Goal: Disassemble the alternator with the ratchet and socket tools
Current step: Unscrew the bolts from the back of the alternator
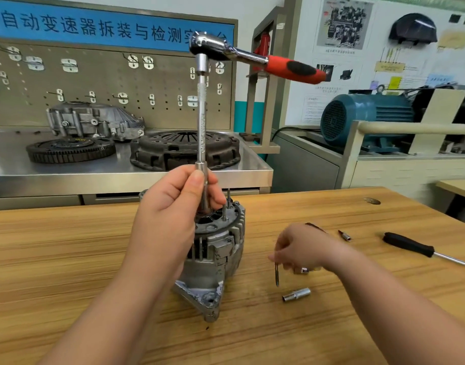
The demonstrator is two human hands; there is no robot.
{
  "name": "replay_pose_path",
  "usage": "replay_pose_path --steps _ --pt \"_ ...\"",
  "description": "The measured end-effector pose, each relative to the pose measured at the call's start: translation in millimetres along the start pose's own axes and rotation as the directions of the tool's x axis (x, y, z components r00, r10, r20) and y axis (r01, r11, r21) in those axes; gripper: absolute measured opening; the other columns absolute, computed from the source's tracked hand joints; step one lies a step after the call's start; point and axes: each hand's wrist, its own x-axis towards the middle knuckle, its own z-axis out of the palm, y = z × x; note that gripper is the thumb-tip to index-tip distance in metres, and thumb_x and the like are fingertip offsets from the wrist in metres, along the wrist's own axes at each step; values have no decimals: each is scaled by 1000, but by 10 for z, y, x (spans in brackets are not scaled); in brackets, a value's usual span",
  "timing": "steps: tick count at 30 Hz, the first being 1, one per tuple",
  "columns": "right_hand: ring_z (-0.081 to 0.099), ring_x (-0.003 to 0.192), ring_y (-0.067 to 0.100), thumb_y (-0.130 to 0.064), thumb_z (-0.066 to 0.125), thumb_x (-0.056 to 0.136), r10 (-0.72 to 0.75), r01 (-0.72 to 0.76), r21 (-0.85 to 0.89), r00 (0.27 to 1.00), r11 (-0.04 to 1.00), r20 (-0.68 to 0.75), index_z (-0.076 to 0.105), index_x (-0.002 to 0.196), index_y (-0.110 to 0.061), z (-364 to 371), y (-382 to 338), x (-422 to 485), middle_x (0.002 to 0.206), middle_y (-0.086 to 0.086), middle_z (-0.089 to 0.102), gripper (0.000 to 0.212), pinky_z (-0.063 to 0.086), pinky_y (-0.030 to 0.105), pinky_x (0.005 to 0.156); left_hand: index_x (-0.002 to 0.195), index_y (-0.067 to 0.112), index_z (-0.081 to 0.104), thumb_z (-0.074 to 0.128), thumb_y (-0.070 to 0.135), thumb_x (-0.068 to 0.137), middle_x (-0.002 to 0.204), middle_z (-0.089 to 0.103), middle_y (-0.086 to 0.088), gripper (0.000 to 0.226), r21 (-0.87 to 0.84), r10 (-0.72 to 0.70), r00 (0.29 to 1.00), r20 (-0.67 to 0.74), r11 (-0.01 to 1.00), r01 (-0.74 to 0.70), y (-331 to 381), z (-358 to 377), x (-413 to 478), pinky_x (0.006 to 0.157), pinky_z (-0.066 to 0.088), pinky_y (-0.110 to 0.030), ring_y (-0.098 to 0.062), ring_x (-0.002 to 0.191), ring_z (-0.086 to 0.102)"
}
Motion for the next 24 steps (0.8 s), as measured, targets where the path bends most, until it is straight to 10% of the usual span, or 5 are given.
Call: replay_pose_path --steps 10,13,17,24 --pt "57 68 7 -47 57 92 98 -121 -273 990 954 -98 57 75 -24 245 261 248 73 -7 60 29 39 22 52 73 33 68 44 26 88 68 64 6 30 -80 -1 998 64 997 6 65 32 -14 64 48 -16 -7 65 58" --pt "61 72 4 -43 53 96 -51 68 59 965 996 -257 62 92 -28 142 128 251 79 -10 63 18 46 19 55 73 32 68 43 26 89 69 64 5 30 -102 12 997 74 995 -5 98 16 -13 64 49 -17 -7 66 59" --pt "61 100 7 -32 43 102 -202 369 536 917 759 -345 56 114 -35 -1 -244 284 113 -10 63 18 53 25 75 74 32 68 43 24 89 69 64 4 31 -109 44 996 80 993 -36 146 -31 10 63 48 -17 -9 65 59" --pt "63 96 4 -22 39 104 -270 389 677 921 624 -281 61 115 -35 81 -498 292 110 -11 67 28 49 18 73 78 32 65 40 22 89 72 66 3 30 -101 79 995 64 992 -73 164 -44 10 65 51 -22 -13 68 63"
